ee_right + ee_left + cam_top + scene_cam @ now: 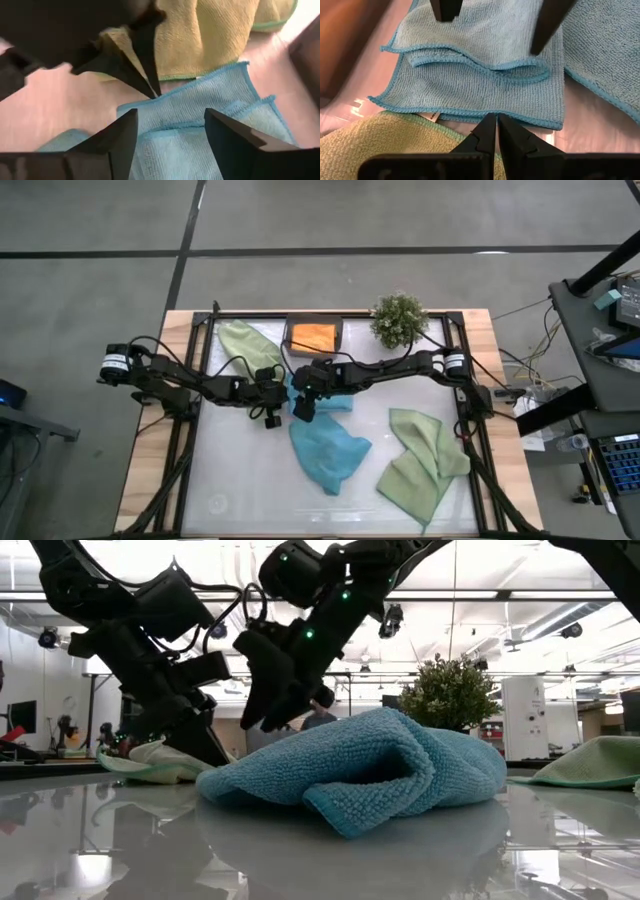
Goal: Fold microfiber towels
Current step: Fold the left blue microfiber towel
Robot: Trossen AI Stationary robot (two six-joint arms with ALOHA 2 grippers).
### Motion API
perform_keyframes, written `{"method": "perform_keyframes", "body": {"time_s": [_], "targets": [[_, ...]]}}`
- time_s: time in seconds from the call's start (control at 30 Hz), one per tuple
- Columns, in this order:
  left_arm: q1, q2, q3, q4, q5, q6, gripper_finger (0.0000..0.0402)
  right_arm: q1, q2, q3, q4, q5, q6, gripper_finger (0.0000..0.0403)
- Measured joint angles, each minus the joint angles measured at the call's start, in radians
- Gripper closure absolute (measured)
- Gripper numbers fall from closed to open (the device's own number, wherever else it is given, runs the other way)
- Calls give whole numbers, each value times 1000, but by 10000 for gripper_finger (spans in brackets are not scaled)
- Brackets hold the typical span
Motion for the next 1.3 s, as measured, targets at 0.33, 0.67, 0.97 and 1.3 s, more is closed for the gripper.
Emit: {"method": "perform_keyframes", "body": {"time_s": [0.33,0.67,0.97,1.3], "targets": [[0,0,0,-5,0,-2,396,41,-22,-55,-16,-2,-222,184],[0,43,-1,5,2,-25,396,43,-21,-231,275,-5,-225,217],[0,95,1,61,-4,-25,396,27,-20,-302,353,3,-222,299],[0,94,1,61,3,-25,396,28,-20,-277,370,3,-220,391]]}}
